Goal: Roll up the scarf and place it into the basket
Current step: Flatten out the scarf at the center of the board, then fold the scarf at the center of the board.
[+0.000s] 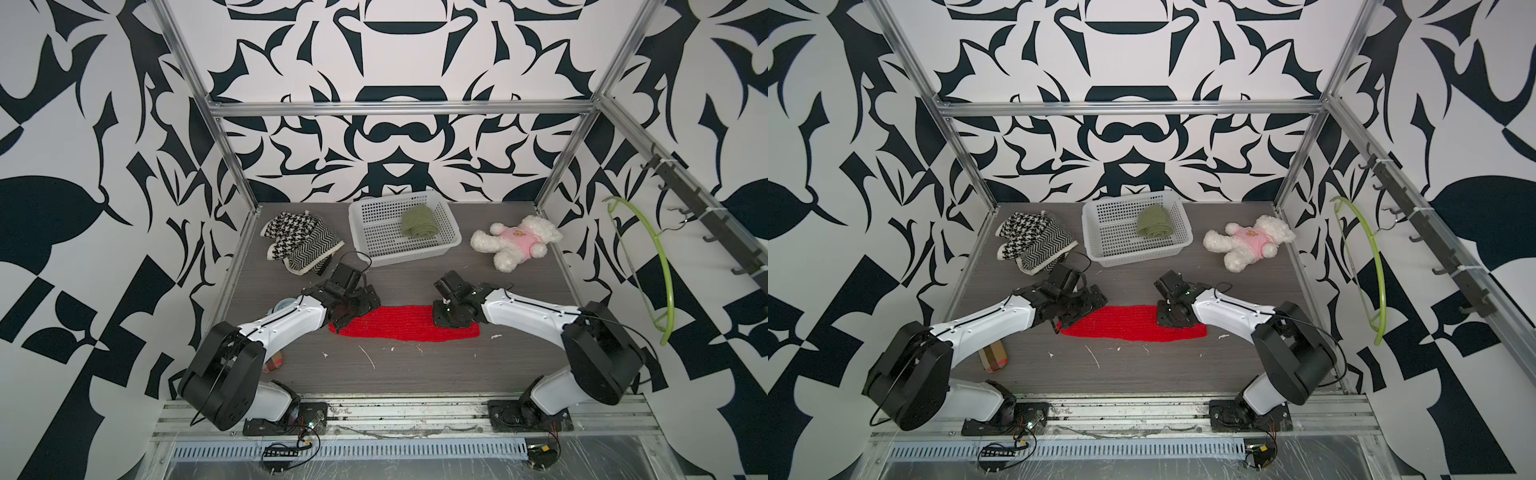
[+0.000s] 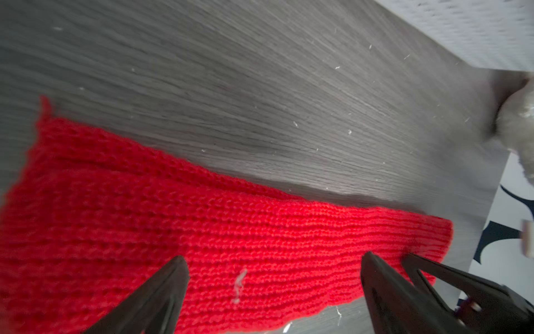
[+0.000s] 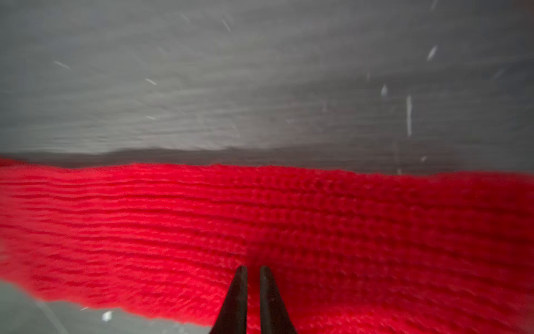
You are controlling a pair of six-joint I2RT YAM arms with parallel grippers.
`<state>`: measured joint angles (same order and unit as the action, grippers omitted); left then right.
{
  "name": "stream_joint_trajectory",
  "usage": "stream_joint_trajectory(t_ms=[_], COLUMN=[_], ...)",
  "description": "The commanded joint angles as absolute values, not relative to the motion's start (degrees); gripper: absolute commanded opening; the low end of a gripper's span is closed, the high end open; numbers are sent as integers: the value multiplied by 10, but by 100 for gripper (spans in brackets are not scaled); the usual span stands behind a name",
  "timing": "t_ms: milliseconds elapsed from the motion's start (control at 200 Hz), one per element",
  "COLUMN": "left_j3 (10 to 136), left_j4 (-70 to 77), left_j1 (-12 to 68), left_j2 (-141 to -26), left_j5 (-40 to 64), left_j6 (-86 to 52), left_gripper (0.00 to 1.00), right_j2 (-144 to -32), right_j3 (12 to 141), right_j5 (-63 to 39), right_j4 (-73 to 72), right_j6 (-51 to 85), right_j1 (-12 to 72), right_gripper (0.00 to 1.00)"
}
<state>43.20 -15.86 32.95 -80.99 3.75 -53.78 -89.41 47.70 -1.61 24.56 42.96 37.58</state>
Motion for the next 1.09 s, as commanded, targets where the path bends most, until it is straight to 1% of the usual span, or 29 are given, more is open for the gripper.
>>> stream_joint_trajectory(t_ms=[0,110,295,375,435,540,595,705,785,845,940,970,1090], left_j3=[423,420,413,413,416,421,430,450,452,452,447,444,435], left_j4=[-178,-208,-200,-190,-185,-178,-187,-208,-210,-210,-209,-210,-204], left_j1=[324,322,316,316,316,316,316,316,316,316,316,316,316], left_j2=[-808,-808,-829,-844,-851,-833,-822,-809,-803,-798,-791,-789,-778], left_j5=[23,0,14,29,41,49,44,38,41,43,42,40,34], left_j6=[-528,-524,-524,-526,-526,-527,-521,-503,-501,-500,-500,-499,-498], left_gripper=[99,99,99,99,99,99,99,99,99,99,99,99,99], right_j2=[-886,-854,-783,-727,-692,-653,-643,-639,-650,-667,-700,-704,-697], right_j3=[468,436,432,437,448,462,455,425,413,406,392,386,362], right_j5=[16,54,83,97,100,179,199,200,194,169,113,80,56], right_j4=[304,339,386,394,413,483,507,516,499,475,432,420,396], right_j6=[467,485,459,448,435,450,464,470,464,451,435,435,440], right_j1=[372,355,300,297,296,288,258,176,135,109,86,86,86], right_gripper=[14,17,19,25,32,46,47,50,50,50,50,49,49])
